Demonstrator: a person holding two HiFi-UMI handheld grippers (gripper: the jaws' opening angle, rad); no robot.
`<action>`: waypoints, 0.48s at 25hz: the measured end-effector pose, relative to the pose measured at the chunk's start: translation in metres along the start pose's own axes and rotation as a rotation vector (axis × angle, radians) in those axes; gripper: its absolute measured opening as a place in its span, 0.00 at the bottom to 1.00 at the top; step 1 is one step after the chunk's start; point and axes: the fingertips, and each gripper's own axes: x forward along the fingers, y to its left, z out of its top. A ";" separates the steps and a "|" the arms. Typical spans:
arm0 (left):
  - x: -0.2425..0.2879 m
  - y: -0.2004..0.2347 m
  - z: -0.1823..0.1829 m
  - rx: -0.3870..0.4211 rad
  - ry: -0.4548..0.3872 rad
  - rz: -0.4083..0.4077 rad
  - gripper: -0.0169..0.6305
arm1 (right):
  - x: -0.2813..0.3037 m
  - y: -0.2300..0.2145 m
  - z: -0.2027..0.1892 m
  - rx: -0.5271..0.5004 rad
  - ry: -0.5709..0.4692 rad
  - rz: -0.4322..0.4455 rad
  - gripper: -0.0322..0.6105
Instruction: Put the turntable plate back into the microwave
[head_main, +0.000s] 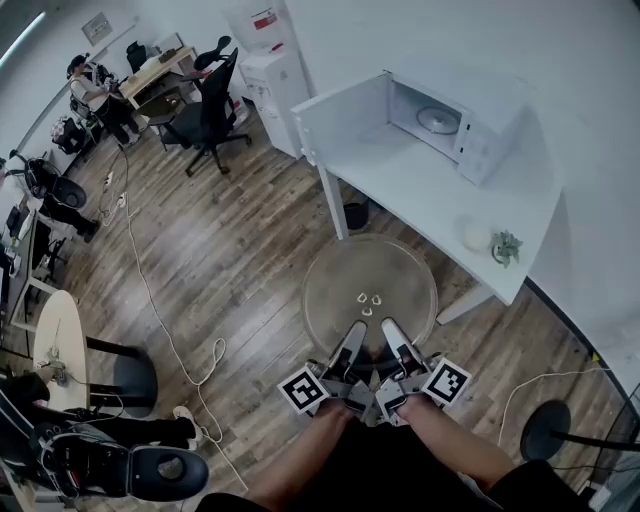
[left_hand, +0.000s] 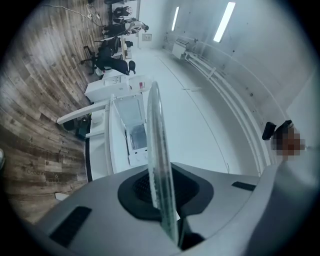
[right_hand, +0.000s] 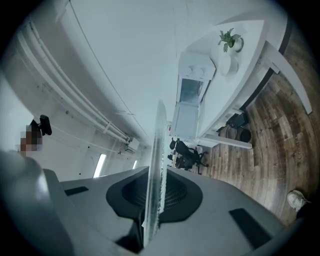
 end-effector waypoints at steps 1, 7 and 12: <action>0.006 0.003 0.006 0.001 0.002 0.002 0.09 | 0.007 -0.003 0.003 0.003 -0.002 -0.004 0.13; 0.043 0.022 0.041 -0.009 0.029 0.019 0.09 | 0.053 -0.024 0.020 0.026 -0.028 -0.022 0.13; 0.070 0.045 0.070 -0.018 0.065 0.035 0.09 | 0.090 -0.044 0.031 0.037 -0.060 -0.039 0.12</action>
